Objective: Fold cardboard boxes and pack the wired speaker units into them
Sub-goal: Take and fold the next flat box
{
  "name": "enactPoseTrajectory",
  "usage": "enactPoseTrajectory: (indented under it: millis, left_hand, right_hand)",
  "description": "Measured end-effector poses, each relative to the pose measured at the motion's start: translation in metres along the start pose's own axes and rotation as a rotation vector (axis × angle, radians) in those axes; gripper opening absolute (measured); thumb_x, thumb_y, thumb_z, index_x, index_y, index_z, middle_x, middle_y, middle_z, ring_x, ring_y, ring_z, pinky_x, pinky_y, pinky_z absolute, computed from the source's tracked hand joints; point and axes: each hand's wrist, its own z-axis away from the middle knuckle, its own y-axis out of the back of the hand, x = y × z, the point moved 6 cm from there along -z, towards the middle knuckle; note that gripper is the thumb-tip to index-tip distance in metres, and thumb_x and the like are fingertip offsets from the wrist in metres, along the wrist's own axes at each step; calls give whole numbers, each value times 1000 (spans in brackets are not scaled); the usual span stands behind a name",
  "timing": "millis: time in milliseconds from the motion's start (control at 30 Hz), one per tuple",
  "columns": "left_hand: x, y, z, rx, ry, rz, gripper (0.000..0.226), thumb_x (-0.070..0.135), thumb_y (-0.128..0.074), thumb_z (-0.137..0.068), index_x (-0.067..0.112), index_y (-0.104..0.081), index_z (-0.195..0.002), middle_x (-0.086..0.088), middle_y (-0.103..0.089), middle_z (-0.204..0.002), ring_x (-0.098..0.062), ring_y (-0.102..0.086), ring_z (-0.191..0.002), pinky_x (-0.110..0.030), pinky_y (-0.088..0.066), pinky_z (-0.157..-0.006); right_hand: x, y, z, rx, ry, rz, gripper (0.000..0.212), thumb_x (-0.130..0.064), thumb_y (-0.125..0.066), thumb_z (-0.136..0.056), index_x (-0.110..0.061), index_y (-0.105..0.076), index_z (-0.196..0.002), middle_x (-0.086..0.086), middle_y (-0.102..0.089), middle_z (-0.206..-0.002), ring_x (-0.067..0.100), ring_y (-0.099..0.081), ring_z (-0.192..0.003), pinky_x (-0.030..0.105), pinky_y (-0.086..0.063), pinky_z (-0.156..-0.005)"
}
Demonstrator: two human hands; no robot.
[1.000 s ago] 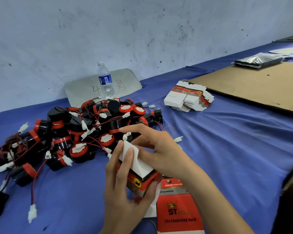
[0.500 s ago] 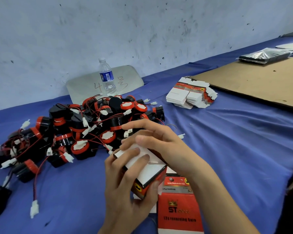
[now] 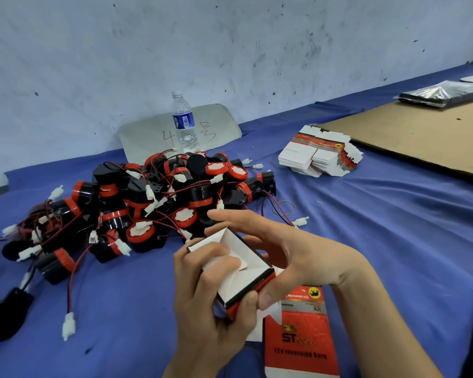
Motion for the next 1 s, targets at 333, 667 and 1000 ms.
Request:
enactPoseTrajectory:
  millis: [333,667,1000]
  left_hand:
    - [-4,3,-1,18,17,-1,37,52,-41,-95,16,-50,-93,2,-50,-96,-30,-53,-92,-44,-47,-76]
    - [-10,5,-2,11,77,42,37,52,-41,-95,17,-50,-89,7,-48,-93,-33,-55,-84,-31,-44,-73]
    - [-12,3,-2,-9,55,47,35,50,-40,-95,17,-50,-87,4,-50,-92,-32,-55,-85,-35,-46,-74]
  right_hand:
    - [-3,0,-2,51,-22,12,91,6,-77,-69,-29,-39,-144,-9,-43,-146,19,-44,-132,37,-38,-107]
    - [1,0,-6,107,-48,-69,85,9,-76,-66,-21,-45,-140,4,-57,-128,31,-50,-122,30,-43,-96]
    - [-2,1,-5,118,-32,24,82,4,-78,-66,-26,-49,-136,4,-53,-134,23,-49,-124,35,-41,-104]
